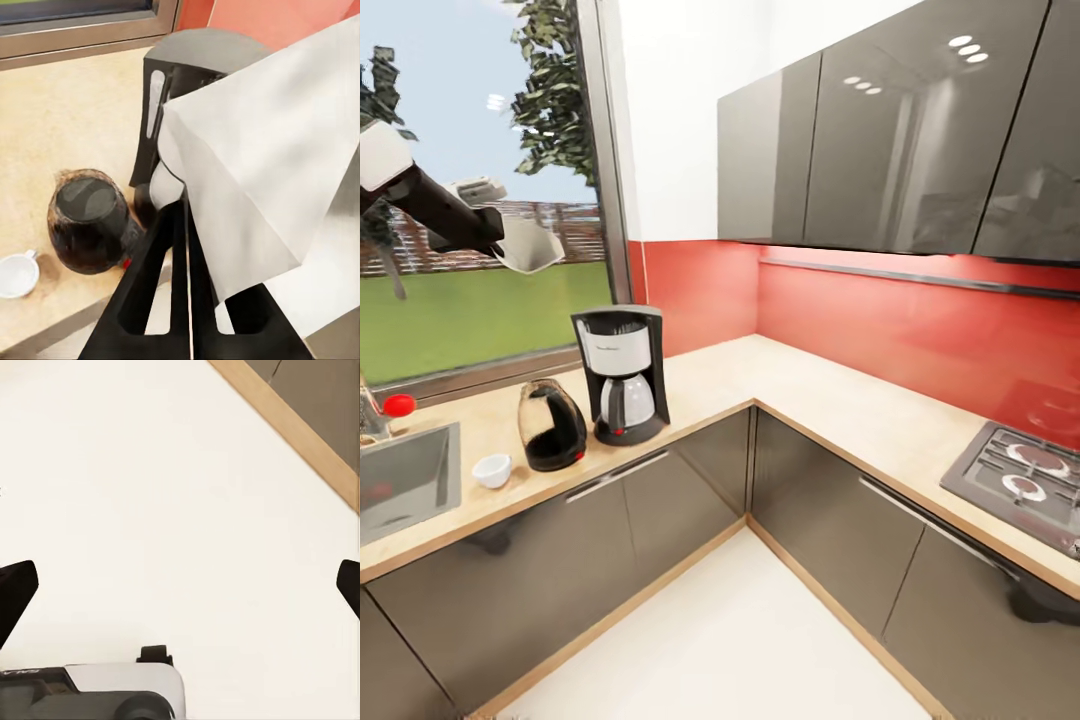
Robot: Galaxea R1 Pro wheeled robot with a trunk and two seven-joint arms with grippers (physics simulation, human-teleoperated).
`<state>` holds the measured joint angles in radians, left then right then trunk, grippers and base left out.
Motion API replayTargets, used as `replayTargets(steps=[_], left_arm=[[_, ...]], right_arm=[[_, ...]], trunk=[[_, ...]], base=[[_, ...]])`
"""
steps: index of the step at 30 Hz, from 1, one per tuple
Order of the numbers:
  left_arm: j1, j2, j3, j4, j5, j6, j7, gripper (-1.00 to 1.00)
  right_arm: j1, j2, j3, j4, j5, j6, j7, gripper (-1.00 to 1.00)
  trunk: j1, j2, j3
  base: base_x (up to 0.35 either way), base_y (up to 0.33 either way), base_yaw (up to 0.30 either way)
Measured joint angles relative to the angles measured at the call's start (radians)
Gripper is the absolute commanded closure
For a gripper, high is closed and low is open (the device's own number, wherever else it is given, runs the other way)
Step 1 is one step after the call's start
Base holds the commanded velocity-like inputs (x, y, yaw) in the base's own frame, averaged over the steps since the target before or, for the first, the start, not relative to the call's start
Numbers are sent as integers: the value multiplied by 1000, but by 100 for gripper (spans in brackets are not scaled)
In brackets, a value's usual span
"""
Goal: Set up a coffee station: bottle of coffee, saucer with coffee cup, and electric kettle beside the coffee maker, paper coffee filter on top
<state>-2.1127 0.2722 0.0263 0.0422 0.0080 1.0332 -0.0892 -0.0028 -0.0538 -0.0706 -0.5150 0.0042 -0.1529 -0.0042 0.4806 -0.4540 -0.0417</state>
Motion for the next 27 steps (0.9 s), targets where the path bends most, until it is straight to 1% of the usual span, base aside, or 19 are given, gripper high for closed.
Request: replayTargets(steps=[4,16,18,21,27], left_arm=[[0,-1,1,-3,2,0,0,100],[7,-67,2,4,8,3,-7,100],[28,-79,2,5,7,3,-8,100],[73,-85,0,5,6,4,-9,100],[209,-78,-1,5,6,5,-11,100]], right_arm=[[0,0,0,0,0,0,0,-100],[0,0,1,3,1,0,0,-100],[0,0,1,3,1,0,0,-100],[0,0,1,3,1,0,0,-100],[0,0,1,3,1,0,0,-100]], trunk=[[-1,-1,0],[-1,0,0],[0,0,0],[-1,0,0],[0,0,0]], base=[[-176,-109,0],[-2,-1,0],[0,0,0],[0,0,0],[0,0,0]])
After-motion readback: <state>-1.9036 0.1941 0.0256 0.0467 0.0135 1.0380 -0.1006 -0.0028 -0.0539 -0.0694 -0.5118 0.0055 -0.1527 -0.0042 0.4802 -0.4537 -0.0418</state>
